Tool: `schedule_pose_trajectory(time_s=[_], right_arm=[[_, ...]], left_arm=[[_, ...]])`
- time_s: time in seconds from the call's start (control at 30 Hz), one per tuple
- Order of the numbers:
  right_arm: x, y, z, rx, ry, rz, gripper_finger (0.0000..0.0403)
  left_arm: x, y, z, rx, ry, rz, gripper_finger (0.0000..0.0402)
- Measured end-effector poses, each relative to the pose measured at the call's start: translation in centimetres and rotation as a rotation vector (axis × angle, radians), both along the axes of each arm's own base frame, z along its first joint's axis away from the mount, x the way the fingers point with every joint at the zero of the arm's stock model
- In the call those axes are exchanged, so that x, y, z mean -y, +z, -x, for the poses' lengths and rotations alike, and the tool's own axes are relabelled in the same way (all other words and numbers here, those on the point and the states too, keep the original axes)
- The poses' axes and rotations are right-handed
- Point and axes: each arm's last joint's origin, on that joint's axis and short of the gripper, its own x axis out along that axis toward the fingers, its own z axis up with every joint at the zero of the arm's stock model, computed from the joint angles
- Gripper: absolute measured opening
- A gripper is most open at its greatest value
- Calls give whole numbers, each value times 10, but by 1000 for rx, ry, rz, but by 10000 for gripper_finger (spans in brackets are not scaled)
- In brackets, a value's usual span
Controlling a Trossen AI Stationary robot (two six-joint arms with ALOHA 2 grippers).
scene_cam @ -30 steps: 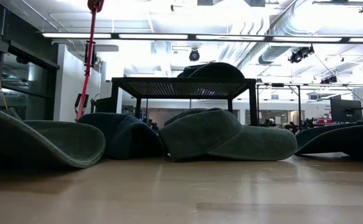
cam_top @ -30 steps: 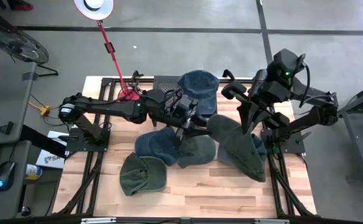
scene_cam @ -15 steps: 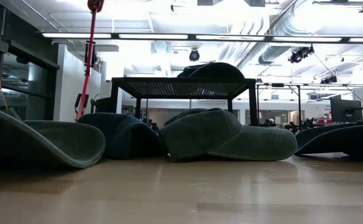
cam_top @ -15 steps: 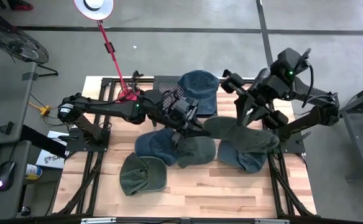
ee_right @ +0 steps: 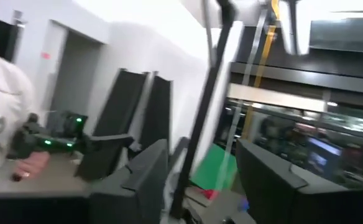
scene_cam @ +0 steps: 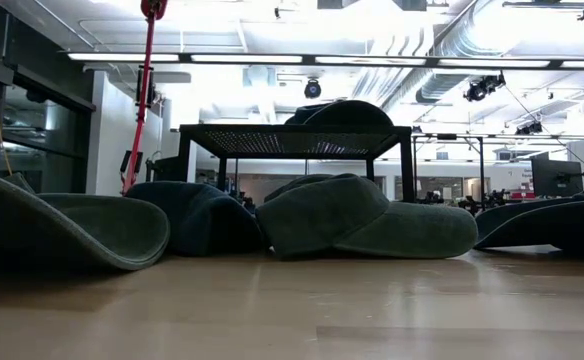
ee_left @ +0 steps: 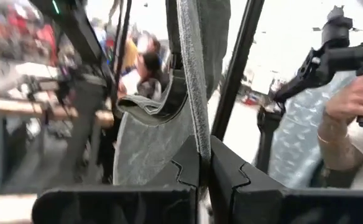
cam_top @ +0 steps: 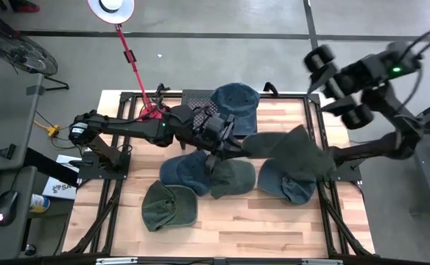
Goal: Pick & Place hat
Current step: Put the bottom right gray cap to the left of the blue cap on the shelf
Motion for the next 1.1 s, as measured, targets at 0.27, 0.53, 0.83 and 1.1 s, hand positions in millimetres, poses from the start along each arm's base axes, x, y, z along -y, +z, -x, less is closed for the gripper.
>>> schedule_pose_trajectory(time_s=[0.27, 0.53, 0.83, 1.1], right_arm=[[-5, 0, 51, 36, -297, 35, 213], [5, -21, 40, -140, -383, -76, 214], [15, -57, -25, -178, -177, -120, 216], [5, -67, -60, -100, -52, -100, 216]], left_arm=[[-8, 26, 11, 315, 181, -124, 5], [-13, 44, 24, 561, 194, -185, 5], [-16, 47, 27, 594, 132, -159, 5], [-16, 46, 26, 583, 135, -154, 5]])
